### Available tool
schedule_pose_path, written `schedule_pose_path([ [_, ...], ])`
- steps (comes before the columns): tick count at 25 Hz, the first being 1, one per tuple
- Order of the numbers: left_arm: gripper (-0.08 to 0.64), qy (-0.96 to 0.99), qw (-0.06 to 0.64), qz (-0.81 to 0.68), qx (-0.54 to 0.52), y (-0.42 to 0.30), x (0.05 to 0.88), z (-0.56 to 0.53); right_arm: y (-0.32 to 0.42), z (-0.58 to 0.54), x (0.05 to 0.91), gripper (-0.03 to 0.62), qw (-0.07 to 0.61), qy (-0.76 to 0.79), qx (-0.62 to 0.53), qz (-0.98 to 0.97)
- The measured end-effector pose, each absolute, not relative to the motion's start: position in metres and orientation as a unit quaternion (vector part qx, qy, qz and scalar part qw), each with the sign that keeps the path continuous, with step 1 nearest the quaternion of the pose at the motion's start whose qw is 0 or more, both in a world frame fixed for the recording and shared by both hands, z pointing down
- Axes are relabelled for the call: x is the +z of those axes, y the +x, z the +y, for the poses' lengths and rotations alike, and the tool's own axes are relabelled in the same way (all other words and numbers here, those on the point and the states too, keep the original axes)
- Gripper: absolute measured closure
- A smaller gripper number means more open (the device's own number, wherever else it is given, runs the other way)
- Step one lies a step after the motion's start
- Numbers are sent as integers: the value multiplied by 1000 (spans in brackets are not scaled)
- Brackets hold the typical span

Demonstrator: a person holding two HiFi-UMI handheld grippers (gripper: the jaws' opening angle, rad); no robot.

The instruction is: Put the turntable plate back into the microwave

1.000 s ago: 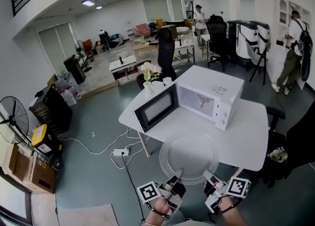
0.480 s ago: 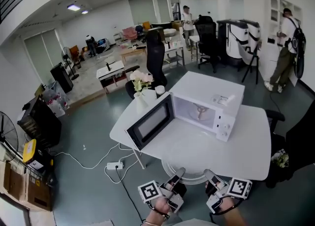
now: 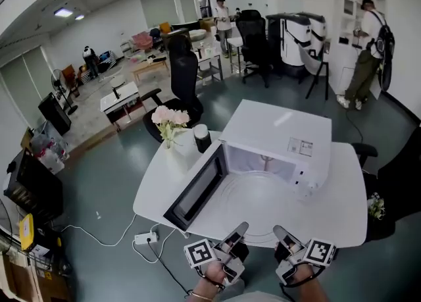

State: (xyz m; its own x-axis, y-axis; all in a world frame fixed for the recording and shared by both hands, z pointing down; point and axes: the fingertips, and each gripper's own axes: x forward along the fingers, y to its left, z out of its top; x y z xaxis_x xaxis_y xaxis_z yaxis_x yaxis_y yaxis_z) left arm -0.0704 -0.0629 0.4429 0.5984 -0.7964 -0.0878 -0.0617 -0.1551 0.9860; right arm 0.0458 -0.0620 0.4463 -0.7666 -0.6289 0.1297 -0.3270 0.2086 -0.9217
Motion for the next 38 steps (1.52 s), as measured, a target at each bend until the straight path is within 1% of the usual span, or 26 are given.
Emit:
schedule_pose_path([
  [4,517,690,584,-293,-311,-82,449,-87,40,-76,461,506,126,-363,-565,731],
  [8,517,694,596,-280,-291,-89,456,-104,32,-89,463,505,137,-376,-556,729],
  [12,517,691,612,-268,-277,-94,466,-117,32,-93,477,506,130,-418,-569,696],
  [16,517,696,614,-258,-268,-94,473,-130,30,-102,481,506,140,-425,-567,691],
  [19,517,704,611,-260,-252,-93,481,-134,29,-109,478,510,167,-400,-545,718],
  [22,516,712,605,-259,-247,-88,482,-144,34,-120,479,520,201,-385,-548,715],
  [30,509,712,610,-270,-221,-79,500,-153,43,-129,493,522,210,-393,-571,690],
  [34,508,714,610,-266,-220,-74,505,-157,45,-133,495,529,235,-381,-587,674],
  [38,502,726,599,-264,-210,-71,507,-163,48,-139,494,534,274,-366,-598,658],
])
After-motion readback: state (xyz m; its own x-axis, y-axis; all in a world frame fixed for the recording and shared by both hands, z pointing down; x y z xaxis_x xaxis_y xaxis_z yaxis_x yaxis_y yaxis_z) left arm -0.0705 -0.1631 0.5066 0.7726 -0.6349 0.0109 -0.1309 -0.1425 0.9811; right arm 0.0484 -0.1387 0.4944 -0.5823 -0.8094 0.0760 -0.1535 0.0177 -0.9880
